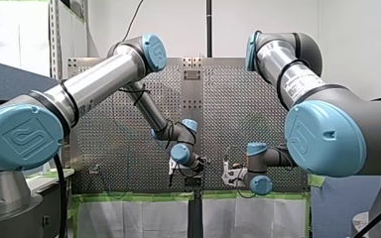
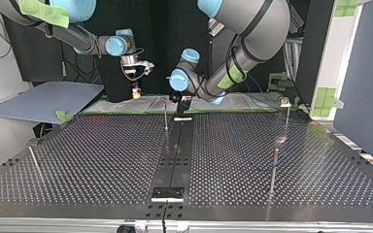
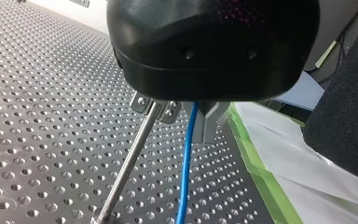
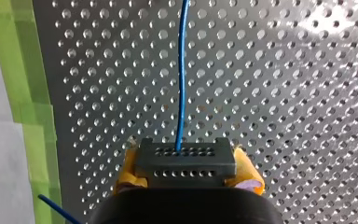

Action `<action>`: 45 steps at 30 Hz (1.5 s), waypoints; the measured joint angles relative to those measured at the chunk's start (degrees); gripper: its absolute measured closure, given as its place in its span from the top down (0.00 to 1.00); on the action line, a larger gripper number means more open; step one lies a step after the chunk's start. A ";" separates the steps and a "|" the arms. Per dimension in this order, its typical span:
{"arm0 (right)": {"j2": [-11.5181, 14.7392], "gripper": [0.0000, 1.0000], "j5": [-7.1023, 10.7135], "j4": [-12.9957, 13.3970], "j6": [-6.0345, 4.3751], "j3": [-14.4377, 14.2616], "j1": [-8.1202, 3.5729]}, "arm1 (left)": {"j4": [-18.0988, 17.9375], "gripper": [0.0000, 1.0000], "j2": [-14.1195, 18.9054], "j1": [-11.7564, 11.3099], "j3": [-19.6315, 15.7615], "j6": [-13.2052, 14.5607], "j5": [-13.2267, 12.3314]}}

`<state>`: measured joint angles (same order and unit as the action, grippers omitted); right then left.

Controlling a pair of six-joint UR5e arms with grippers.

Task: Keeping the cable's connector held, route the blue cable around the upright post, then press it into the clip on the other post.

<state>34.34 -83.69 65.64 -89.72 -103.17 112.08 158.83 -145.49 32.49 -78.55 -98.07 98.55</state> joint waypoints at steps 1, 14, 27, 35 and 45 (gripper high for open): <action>0.00 0.00 -0.03 -0.10 -0.05 0.00 -0.13 | 0.03 0.01 0.00 -0.01 0.00 -0.06 -0.02; 0.05 0.00 -0.04 -1.63 -1.34 1.43 -2.01 | -0.06 0.01 0.00 -0.30 0.01 -0.37 -3.39; -0.01 0.00 0.95 -2.42 -1.49 2.21 -2.51 | -1.24 0.01 0.00 -0.68 0.02 -2.38 -3.59; -0.01 0.00 1.13 -2.34 -1.49 2.60 -2.53 | -3.59 0.01 -0.01 -1.18 0.02 -4.01 -3.70; -0.02 0.00 1.21 -2.04 -1.37 3.01 -2.61 | -4.17 0.01 -0.31 -2.12 0.04 -5.76 -4.20</action>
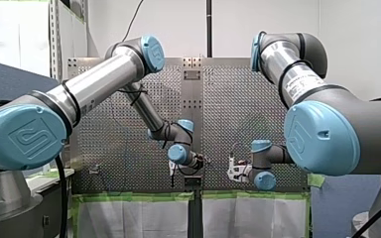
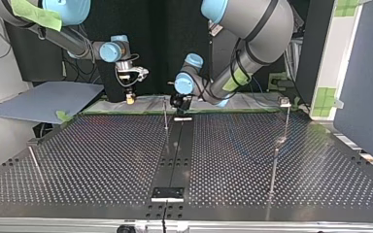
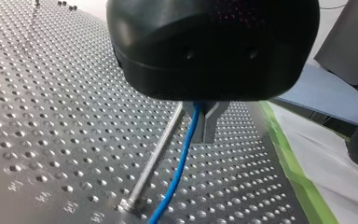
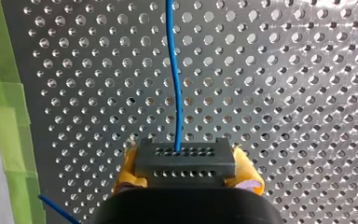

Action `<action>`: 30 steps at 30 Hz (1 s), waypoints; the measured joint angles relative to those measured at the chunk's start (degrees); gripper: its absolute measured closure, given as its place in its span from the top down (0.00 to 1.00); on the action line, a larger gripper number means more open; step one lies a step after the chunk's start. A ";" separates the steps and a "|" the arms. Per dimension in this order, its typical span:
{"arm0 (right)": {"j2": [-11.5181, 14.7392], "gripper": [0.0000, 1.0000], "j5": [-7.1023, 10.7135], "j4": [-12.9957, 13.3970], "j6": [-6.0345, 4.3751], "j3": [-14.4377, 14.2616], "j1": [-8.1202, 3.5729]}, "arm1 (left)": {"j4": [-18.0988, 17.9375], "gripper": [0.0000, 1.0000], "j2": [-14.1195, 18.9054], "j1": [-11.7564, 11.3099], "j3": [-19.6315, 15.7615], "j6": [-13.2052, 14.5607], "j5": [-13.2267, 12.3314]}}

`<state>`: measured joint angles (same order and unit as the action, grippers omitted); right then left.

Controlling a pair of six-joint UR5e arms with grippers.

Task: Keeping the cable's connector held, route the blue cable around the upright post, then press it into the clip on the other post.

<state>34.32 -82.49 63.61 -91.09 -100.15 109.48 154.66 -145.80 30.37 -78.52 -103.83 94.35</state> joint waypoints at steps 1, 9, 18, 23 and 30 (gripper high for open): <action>0.00 0.00 0.01 0.05 0.00 0.04 -0.03 | 0.09 0.01 -0.24 -0.05 0.04 -0.19 -0.13; -0.07 0.00 0.17 -0.02 0.15 0.44 -0.10 | -0.24 0.01 -2.01 -0.62 1.88 -2.31 -2.41; -0.08 0.00 0.24 -0.30 -0.11 1.45 -0.42 | -1.20 0.01 -2.07 -1.89 2.92 -4.28 -4.40; -0.08 0.00 0.23 -0.39 -0.22 1.97 -0.87 | -1.31 0.01 -2.10 -2.62 3.06 -4.35 -3.88; -0.08 0.00 0.23 -0.55 -0.27 2.57 -1.38 | -1.36 0.01 -2.08 -3.17 3.11 -4.36 -3.29</action>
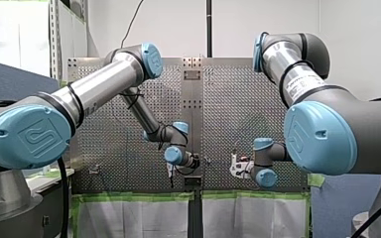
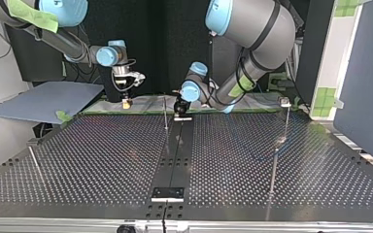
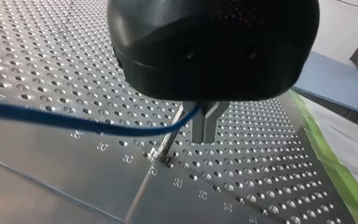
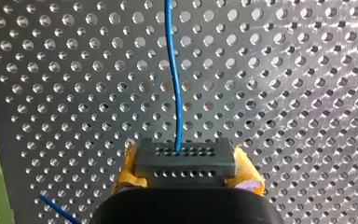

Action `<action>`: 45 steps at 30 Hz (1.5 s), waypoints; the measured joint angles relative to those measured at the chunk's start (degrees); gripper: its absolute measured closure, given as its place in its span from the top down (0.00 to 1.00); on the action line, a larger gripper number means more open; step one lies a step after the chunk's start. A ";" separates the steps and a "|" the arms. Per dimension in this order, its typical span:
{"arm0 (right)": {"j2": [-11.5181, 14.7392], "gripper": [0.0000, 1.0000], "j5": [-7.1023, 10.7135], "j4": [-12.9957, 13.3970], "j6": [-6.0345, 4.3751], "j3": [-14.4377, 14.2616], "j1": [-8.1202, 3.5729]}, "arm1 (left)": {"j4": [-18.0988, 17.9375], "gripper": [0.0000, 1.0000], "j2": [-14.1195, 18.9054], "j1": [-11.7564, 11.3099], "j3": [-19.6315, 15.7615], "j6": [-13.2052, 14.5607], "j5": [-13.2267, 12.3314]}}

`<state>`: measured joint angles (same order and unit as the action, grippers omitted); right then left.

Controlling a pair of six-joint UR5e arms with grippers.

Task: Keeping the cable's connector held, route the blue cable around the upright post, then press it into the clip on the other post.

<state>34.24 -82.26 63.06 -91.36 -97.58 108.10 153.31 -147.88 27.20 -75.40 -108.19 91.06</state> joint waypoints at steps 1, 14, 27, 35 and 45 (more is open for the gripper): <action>0.00 0.00 0.00 -0.04 -0.01 0.07 -0.04 | 0.00 0.01 0.00 -0.04 0.00 0.00 0.01; 0.00 0.00 0.68 -0.79 -0.13 1.62 -0.50 | -1.16 0.01 0.02 -0.63 0.01 0.07 1.57; -0.02 0.00 1.36 -1.41 -0.15 2.67 -1.35 | -2.61 0.20 0.02 -0.61 0.02 0.51 4.68; -0.11 0.00 1.63 -1.71 -0.10 2.67 -1.40 | -2.67 0.85 0.05 -0.12 0.02 2.93 3.67; -0.15 0.00 1.66 -2.71 0.24 2.65 -1.37 | -0.32 1.00 0.18 0.04 0.02 6.84 4.33</action>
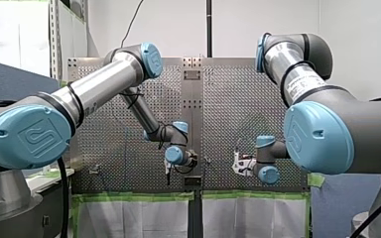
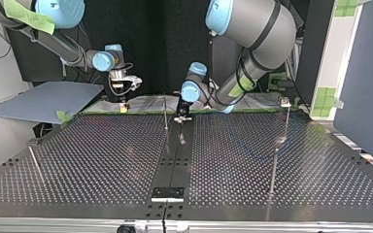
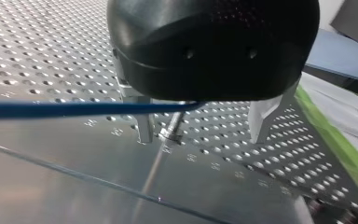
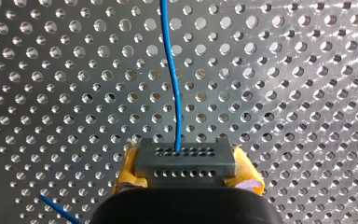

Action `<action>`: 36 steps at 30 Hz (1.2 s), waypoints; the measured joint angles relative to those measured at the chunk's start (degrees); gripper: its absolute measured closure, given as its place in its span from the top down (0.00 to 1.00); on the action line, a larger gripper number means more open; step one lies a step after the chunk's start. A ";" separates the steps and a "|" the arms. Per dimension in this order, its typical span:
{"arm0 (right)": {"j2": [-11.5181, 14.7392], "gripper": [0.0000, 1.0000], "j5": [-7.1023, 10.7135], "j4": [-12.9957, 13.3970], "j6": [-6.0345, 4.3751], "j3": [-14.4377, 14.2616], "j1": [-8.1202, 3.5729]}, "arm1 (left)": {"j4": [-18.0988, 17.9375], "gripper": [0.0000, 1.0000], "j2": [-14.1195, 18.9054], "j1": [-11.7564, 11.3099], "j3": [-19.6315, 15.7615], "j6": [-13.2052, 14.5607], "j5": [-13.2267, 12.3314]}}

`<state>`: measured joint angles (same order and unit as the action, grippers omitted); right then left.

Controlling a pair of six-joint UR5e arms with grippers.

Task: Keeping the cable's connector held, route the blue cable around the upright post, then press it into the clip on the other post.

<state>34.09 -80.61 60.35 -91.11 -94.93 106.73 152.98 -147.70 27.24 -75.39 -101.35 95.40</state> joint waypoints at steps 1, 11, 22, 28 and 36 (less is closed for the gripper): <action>0.00 0.00 0.00 -0.07 0.02 0.00 0.00 | 0.38 1.00 0.06 0.00 0.00 0.41 0.22; -0.02 0.00 0.00 -0.93 0.33 0.00 -0.02 | 5.12 1.00 0.80 0.73 -0.05 5.18 4.07; -0.02 0.00 0.00 -1.42 0.71 -0.02 -0.06 | 10.25 1.00 4.52 3.64 -1.56 10.33 4.04; -0.02 0.00 0.00 -1.47 0.71 0.02 -0.07 | 12.04 1.00 4.99 4.25 -4.05 12.79 3.80; -0.02 0.00 0.00 -1.61 0.66 0.02 -0.07 | 11.25 1.00 5.41 5.24 -5.74 13.52 2.42</action>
<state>34.07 -80.60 58.73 -90.45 -94.91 106.66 164.23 -142.30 32.48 -81.13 -87.82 97.81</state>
